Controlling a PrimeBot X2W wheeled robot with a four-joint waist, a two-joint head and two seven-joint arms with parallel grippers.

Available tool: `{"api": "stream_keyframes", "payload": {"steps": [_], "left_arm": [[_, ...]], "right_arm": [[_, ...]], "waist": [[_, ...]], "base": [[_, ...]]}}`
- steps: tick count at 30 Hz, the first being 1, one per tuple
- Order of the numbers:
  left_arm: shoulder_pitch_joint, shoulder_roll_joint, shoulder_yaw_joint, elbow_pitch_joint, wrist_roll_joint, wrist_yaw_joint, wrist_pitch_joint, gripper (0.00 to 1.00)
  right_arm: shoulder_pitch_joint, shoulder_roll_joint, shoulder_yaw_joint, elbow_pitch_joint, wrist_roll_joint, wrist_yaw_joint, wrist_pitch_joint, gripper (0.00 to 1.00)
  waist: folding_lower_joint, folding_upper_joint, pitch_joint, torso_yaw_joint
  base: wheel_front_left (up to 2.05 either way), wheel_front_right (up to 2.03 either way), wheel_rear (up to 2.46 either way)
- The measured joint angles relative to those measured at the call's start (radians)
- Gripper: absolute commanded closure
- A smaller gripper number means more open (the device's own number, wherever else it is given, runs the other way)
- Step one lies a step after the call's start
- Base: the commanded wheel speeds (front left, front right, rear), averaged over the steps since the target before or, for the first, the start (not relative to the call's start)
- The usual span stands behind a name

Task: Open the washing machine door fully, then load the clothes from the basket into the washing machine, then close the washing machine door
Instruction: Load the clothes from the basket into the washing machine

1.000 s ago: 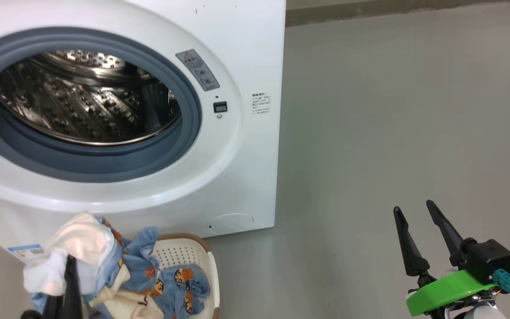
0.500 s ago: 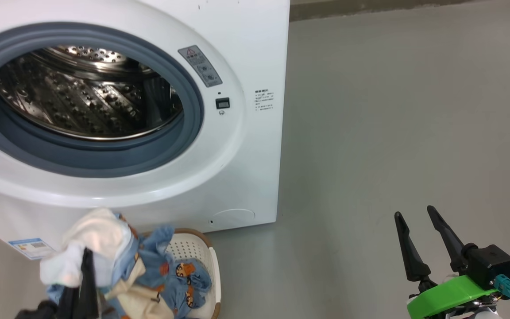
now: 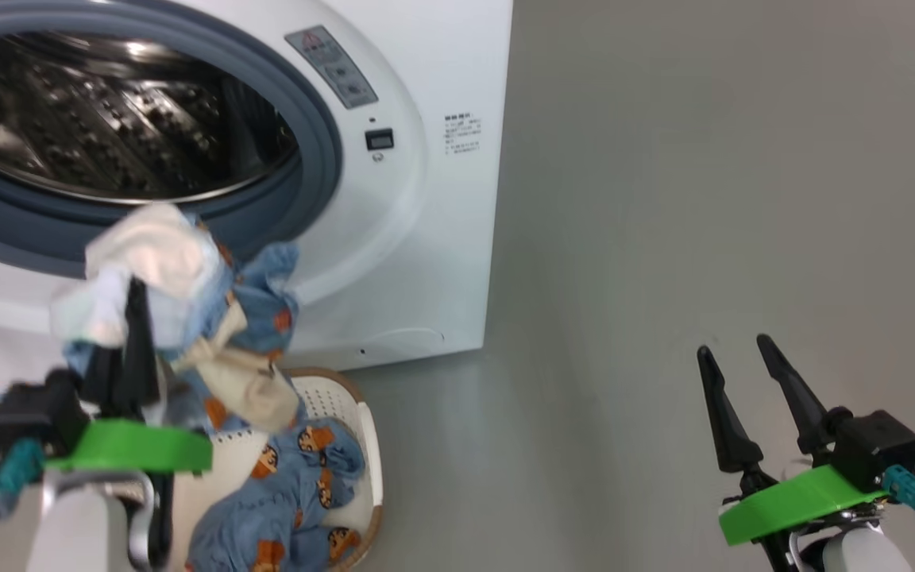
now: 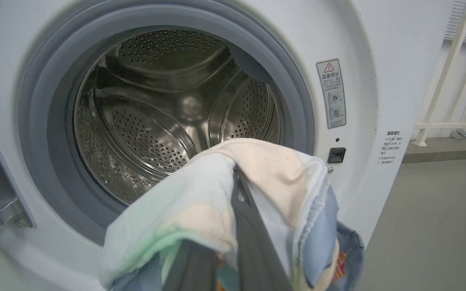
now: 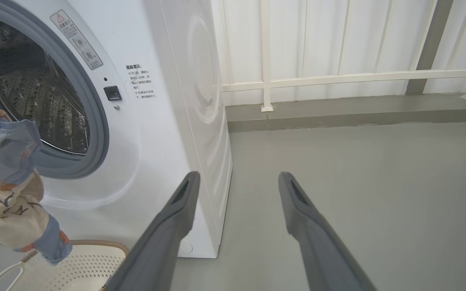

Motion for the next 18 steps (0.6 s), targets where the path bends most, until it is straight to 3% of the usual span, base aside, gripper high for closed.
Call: {"api": "stream_keyframes", "payload": {"steps": [18], "left_arm": [[-0.508, 0.078, 0.048, 0.318, 0.007, -0.025, -0.007, 1.00]], "right_arm": [[-0.117, 0.009, 0.002, -0.049, -0.008, 0.000, 0.000, 0.00]], "waist": [[0.0000, 0.0000, 0.251, -0.042]], "base": [[0.00, 0.00, 0.00]]}}
